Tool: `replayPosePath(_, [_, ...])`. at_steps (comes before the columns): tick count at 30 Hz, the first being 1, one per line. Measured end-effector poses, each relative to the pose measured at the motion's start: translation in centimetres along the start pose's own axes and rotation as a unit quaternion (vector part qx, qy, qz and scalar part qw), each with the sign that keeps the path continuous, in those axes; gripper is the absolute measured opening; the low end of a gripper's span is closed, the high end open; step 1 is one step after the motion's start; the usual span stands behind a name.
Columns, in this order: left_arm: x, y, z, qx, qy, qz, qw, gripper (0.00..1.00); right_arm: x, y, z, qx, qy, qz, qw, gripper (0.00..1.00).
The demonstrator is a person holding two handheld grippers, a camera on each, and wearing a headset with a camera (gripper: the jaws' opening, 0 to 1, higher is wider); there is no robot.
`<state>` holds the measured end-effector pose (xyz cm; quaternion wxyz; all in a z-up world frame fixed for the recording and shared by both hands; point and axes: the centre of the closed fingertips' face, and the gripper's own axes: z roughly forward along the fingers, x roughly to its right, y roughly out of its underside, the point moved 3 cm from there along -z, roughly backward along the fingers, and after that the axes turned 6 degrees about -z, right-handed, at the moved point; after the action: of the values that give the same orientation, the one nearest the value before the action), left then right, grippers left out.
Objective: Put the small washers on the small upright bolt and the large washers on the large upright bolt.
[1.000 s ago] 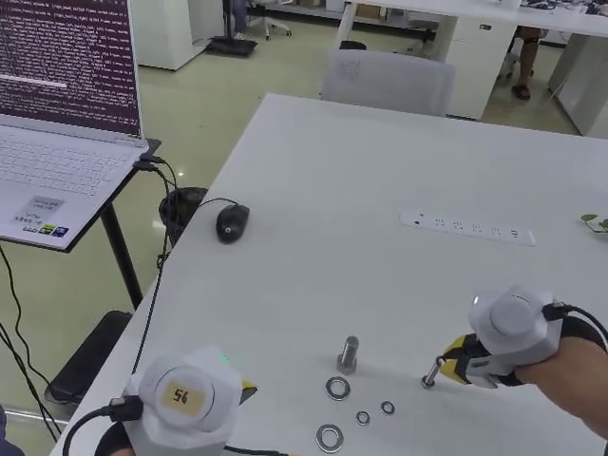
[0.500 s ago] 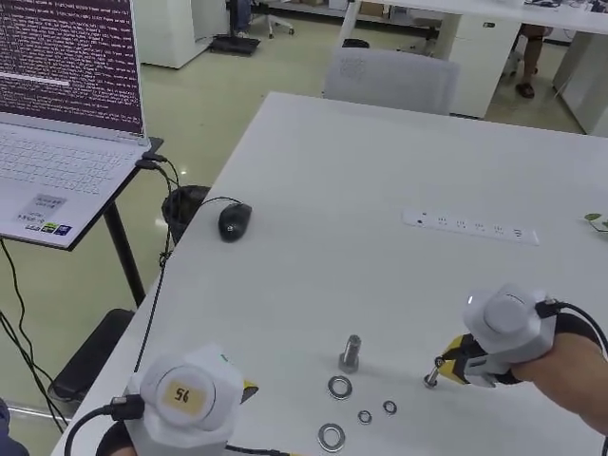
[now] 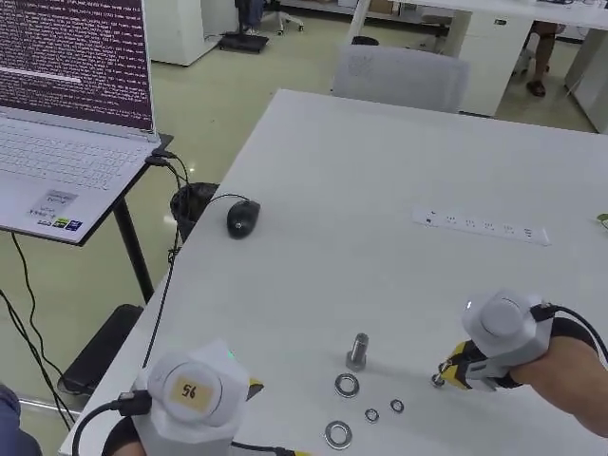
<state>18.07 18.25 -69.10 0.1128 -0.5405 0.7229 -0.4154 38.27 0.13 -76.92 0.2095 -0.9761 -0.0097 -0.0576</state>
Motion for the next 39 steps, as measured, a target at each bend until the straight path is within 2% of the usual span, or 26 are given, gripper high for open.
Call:
replayPosePath(7, [0.0, 0.2, 0.0, -0.002, -0.002, -0.003, 1.0, 0.7, -0.3, 0.7, 1.3, -0.003, -0.002, 0.022, 0.9998, 0.14])
replayPosePath(12, [0.1, 0.2, 0.0, -0.002, -0.001, -0.001, 1.0, 0.7, -0.4, 1.0, 1.4, 0.0, 0.003, 0.037, 0.9993, 0.15])
replayPosePath(15, [0.1, 0.1, 0.0, -0.002, -0.002, -0.001, 1.0, 0.7, -0.7, 1.8, 1.4, -0.003, 0.004, 0.043, 0.9991, 0.15])
replayPosePath(21, [0.1, 0.1, 0.0, -0.001, -0.001, 0.0, 1.0, 0.7, -2.2, 4.0, 1.1, -0.011, -0.001, 0.07, 0.9975, 0.16])
replayPosePath(25, [0.2, 0.2, 0.1, -0.002, 0.0, 0.001, 1.0, 0.7, -3.2, 4.2, 0.7, 0.001, 0.0, 0.084, 0.9965, 0.16])
replayPosePath(30, [0.4, 0.1, 0.3, -0.003, 0.004, 0.004, 1.0, 0.7, -4.6, 3.2, 1.1, 0.012, -0.012, 0.063, 0.9979, 0.16])
replayPosePath(34, [0.4, -0.1, 0.3, -0.002, 0.005, 0.006, 1.0, 0.7, -5.9, 1.3, 1.7, 0.031, -0.034, 0.038, 0.9982, 0.16])
replayPosePath(39, [0.3, 0.0, 0.1, -0.001, 0.003, 0.006, 1.0, 0.7, -6.5, -0.9, 2.7, 0.039, -0.043, 0.018, 0.9982, 0.16])
